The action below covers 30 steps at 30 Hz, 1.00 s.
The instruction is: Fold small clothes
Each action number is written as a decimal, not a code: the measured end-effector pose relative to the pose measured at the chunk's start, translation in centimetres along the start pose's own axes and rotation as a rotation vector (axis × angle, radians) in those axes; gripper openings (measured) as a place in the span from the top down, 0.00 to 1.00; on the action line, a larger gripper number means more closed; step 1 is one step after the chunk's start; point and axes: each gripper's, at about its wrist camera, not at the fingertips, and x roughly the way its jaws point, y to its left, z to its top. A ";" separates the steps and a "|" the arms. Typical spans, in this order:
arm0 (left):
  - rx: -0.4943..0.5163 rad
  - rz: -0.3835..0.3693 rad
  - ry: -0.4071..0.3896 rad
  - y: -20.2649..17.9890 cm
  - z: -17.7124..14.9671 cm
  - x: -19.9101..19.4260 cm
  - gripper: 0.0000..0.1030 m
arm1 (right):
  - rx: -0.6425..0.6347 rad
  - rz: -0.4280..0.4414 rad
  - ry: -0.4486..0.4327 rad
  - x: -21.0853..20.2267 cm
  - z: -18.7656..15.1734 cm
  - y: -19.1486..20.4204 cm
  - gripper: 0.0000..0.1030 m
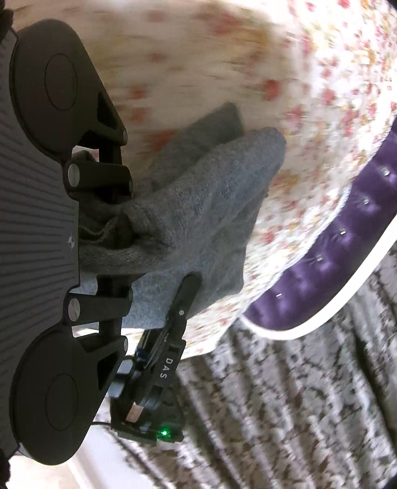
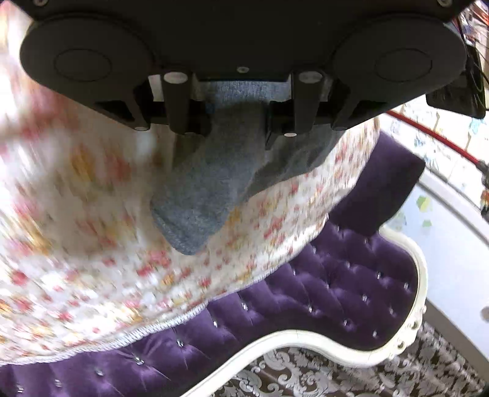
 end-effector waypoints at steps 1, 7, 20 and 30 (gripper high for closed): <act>0.009 0.001 0.007 -0.5 -1.3 -0.5 0.69 | -0.005 -0.006 0.005 -0.9 -1.2 0.2 0.60; 0.046 0.036 0.005 -0.6 -7.2 -2.5 0.67 | -0.015 -0.031 0.018 -4.9 -7.6 1.1 0.57; 0.185 0.341 -0.193 0.1 -11.5 -5.6 0.47 | -0.173 -0.308 -0.173 -7.2 -13.3 2.0 0.34; 0.439 0.437 -0.365 -5.4 -11.6 -7.4 0.48 | -0.398 -0.261 -0.355 -10.6 -14.4 6.4 0.41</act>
